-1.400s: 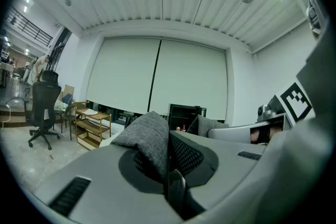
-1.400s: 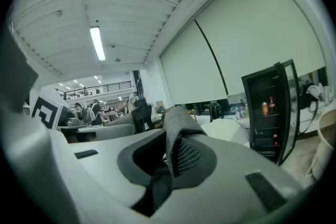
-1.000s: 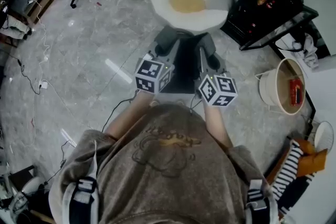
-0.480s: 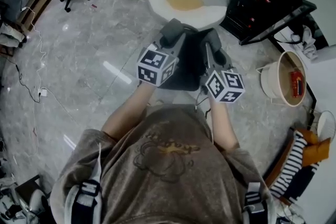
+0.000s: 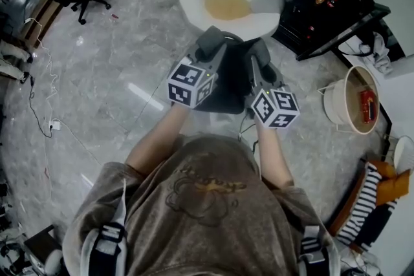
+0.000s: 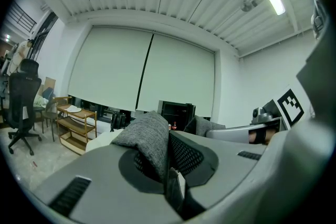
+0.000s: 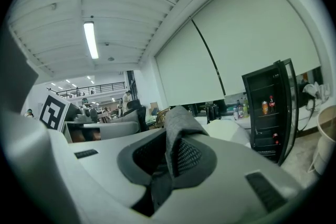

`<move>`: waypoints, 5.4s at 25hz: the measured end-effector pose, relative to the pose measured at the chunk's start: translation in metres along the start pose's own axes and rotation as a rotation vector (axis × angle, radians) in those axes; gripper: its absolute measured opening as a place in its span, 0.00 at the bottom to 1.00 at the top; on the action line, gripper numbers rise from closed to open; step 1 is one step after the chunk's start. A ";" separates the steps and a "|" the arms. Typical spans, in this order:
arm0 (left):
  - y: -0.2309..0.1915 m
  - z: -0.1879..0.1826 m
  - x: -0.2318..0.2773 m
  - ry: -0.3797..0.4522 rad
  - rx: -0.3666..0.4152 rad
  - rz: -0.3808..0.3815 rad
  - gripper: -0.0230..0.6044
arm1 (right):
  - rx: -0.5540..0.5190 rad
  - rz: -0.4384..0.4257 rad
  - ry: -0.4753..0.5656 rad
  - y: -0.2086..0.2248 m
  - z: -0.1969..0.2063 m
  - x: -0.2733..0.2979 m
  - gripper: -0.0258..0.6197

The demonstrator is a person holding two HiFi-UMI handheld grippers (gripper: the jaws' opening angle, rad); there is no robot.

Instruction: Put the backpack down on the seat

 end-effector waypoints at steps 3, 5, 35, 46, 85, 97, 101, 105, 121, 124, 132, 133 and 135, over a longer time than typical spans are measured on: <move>-0.010 -0.003 0.014 -0.002 0.008 -0.002 0.09 | 0.004 -0.001 -0.001 0.007 -0.002 0.017 0.09; -0.019 -0.004 0.023 -0.006 0.007 -0.007 0.09 | 0.008 -0.002 -0.005 0.011 -0.003 0.030 0.09; -0.139 -0.056 0.255 -0.021 -0.060 -0.100 0.09 | 0.017 -0.126 -0.077 0.159 -0.079 0.246 0.09; -0.171 -0.078 0.318 -0.019 -0.066 -0.131 0.09 | 0.023 -0.135 -0.071 0.199 -0.107 0.305 0.09; -0.358 -0.094 0.508 -0.100 -0.098 0.032 0.09 | 0.069 -0.014 -0.099 0.285 -0.126 0.535 0.09; -0.407 -0.086 0.572 -0.128 -0.091 0.036 0.09 | 0.075 0.031 -0.109 0.316 -0.121 0.601 0.09; -0.417 -0.081 0.594 -0.135 -0.083 0.040 0.09 | 0.085 0.038 -0.113 0.332 -0.117 0.618 0.09; -0.429 -0.074 0.613 -0.145 -0.086 0.051 0.09 | 0.088 0.046 -0.122 0.346 -0.111 0.638 0.09; -0.477 -0.033 0.702 -0.186 -0.088 0.044 0.09 | 0.086 0.053 -0.155 0.413 -0.078 0.715 0.09; -0.482 -0.031 0.716 -0.186 -0.083 0.044 0.09 | 0.089 0.058 -0.155 0.425 -0.077 0.724 0.09; -0.494 -0.014 0.748 -0.199 -0.090 0.027 0.09 | 0.091 0.065 -0.172 0.449 -0.064 0.749 0.09; -0.497 -0.010 0.751 -0.203 -0.091 0.025 0.09 | 0.095 0.068 -0.175 0.452 -0.061 0.751 0.09; -0.501 -0.002 0.756 -0.212 -0.095 0.023 0.09 | 0.102 0.075 -0.181 0.458 -0.054 0.755 0.09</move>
Point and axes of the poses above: the fingertips, and each gripper's own axes: x forward along the fingers, y to its right, z out of its underside, the point moved 4 cm from there along -x, backward along the fingers, and after that the axes turned 1 degree about -x, right-handed, at the moved point
